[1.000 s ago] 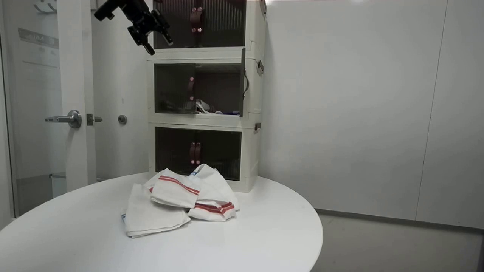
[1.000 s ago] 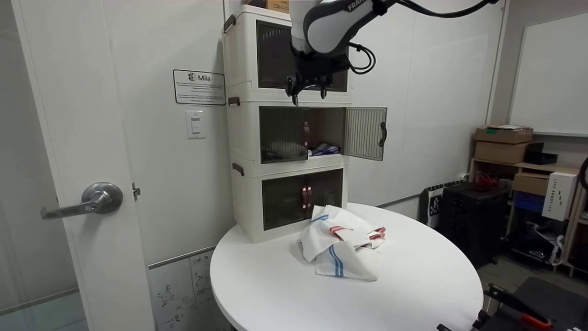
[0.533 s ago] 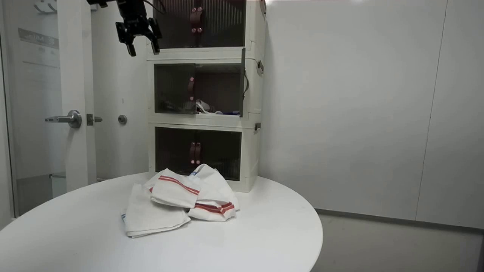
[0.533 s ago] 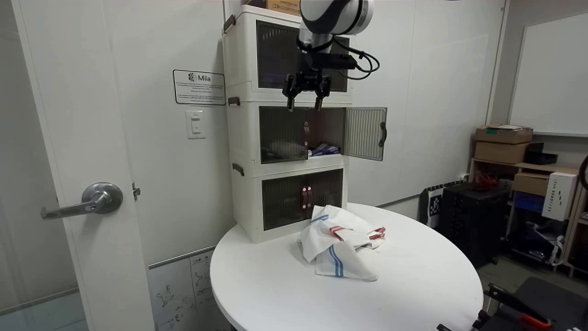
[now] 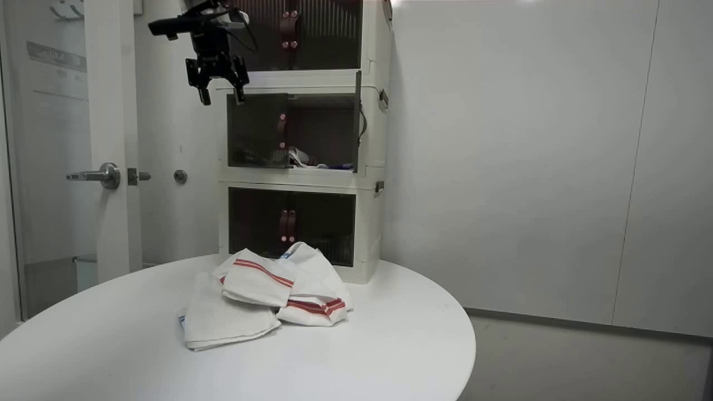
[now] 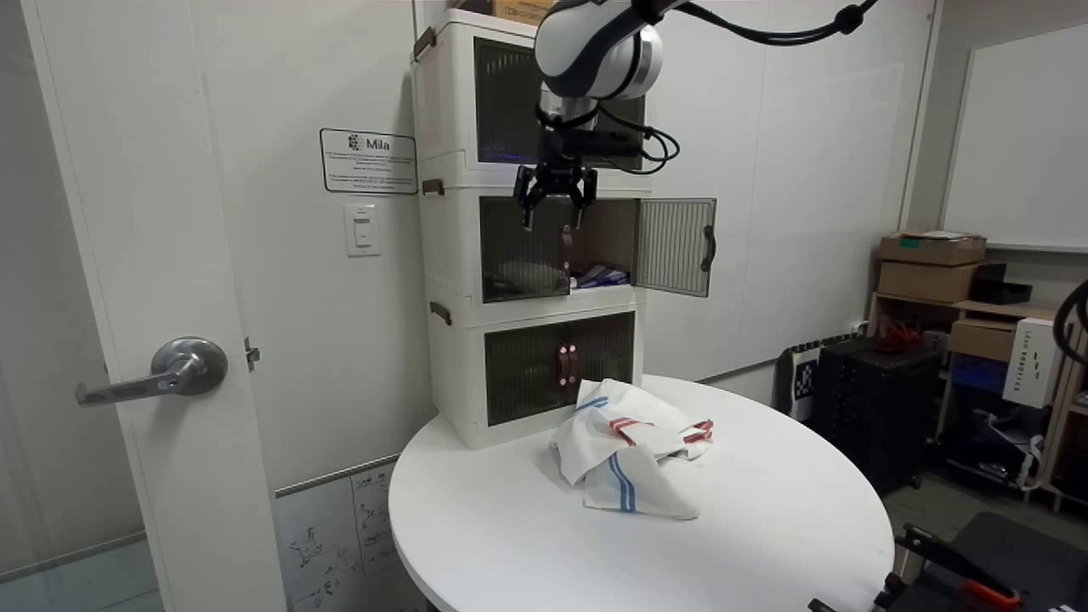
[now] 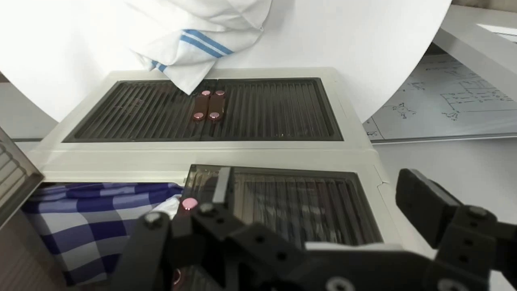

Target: Close the 2nd drawer doors.

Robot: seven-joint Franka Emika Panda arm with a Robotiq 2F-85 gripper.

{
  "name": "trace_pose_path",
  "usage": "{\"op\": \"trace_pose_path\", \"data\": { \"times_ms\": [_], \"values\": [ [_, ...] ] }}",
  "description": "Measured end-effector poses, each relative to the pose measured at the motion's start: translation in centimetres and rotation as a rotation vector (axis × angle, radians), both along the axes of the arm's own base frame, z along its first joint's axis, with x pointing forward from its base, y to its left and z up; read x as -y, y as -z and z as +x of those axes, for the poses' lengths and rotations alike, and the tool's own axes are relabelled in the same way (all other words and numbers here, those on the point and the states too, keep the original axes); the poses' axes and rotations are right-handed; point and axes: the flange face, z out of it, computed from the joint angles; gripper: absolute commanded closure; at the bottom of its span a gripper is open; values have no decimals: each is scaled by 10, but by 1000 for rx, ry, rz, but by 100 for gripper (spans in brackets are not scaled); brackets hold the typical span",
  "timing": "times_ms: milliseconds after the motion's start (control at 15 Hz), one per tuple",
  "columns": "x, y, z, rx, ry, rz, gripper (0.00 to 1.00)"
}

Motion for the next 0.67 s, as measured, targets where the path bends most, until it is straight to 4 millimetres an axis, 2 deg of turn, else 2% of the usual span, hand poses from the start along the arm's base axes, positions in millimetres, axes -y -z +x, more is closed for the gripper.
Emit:
{"op": "trace_pose_path", "data": {
  "times_ms": [267,667],
  "values": [
    [1,-1,27,50,4,9,0],
    [15,0,58,150,21,6,0]
  ]
}}
